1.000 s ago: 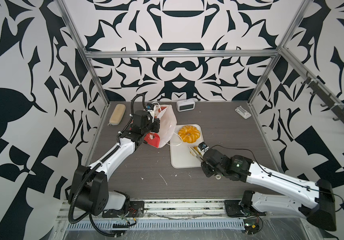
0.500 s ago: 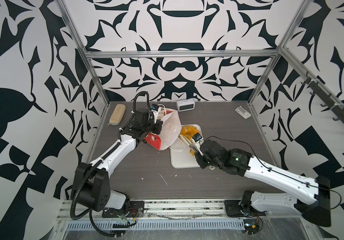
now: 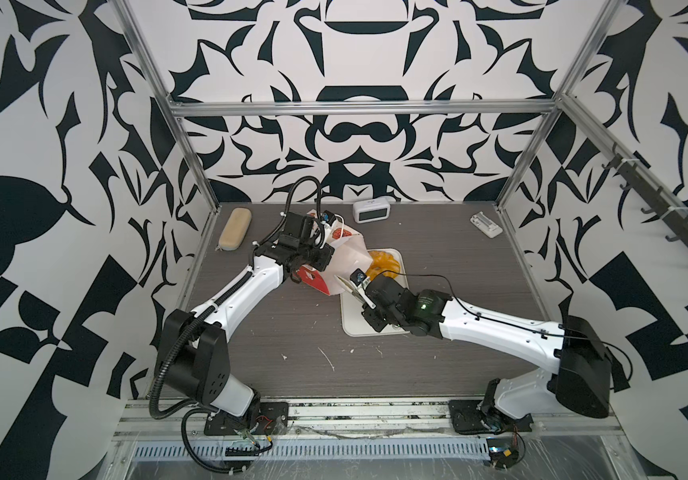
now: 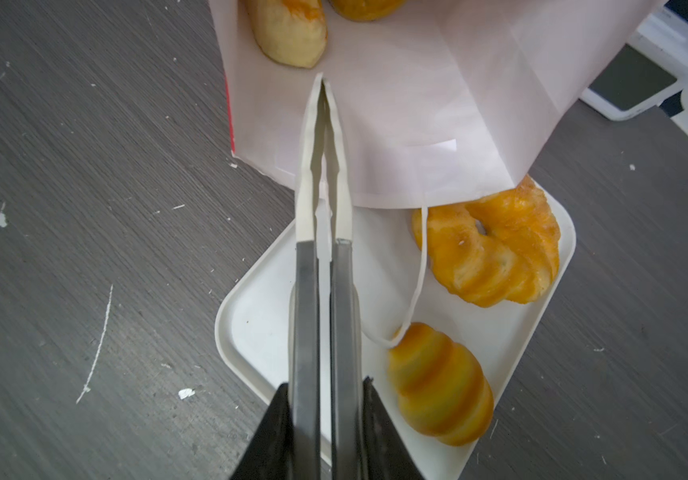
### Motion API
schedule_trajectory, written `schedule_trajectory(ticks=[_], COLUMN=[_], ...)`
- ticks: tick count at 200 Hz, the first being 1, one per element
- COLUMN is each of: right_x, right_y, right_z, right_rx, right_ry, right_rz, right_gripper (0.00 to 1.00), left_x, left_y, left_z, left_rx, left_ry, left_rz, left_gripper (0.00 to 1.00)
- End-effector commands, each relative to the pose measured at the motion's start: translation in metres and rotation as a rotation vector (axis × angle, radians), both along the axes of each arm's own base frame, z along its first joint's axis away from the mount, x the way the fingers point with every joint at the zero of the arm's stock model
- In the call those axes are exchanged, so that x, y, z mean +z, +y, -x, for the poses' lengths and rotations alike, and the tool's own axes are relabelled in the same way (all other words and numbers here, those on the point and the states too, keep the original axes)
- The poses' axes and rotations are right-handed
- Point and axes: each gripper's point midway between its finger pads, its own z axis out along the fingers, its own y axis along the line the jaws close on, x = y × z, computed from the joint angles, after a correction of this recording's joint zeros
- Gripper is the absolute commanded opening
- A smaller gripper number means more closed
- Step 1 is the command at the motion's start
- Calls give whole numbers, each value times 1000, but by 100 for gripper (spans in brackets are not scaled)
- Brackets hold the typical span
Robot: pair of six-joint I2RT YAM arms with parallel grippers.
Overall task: Take the fake bread out of the paper bag
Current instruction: 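Swing the tongs toward the bag opening while the left gripper tilts the bag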
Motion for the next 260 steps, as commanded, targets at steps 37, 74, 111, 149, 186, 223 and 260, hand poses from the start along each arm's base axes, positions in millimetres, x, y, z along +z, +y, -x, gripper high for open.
schedule_trajectory(ticks=[37,74,111,149,186,223,260], right_x=[2,0,-7,-13,-11,0,3], right_y=[13,27,42,53,73,98,112], right_z=[-26,-26,-24,-23,-13,-1,3], right_rx=[7,12,12,3,40,97,123], right_ry=[-213,-236,-206,-161,-95,-22,21], right_rz=[80,42,-19,-63,-189,-338,-411], right_gripper=[29,32,35,37,37,37,37], left_x=[-7,-2,6,9,13,27,39], left_y=[17,17,15,20,22,25,21], left_z=[0,5,10,10,7,-5,-14], left_rx=[-40,-66,-84,-73,-49,7,49], left_ry=[-33,-59,-89,-104,-99,-91,-98], left_rz=[-172,-149,-103,-104,-104,-118,-189], left_gripper=[0,0,0,0,0,0,0])
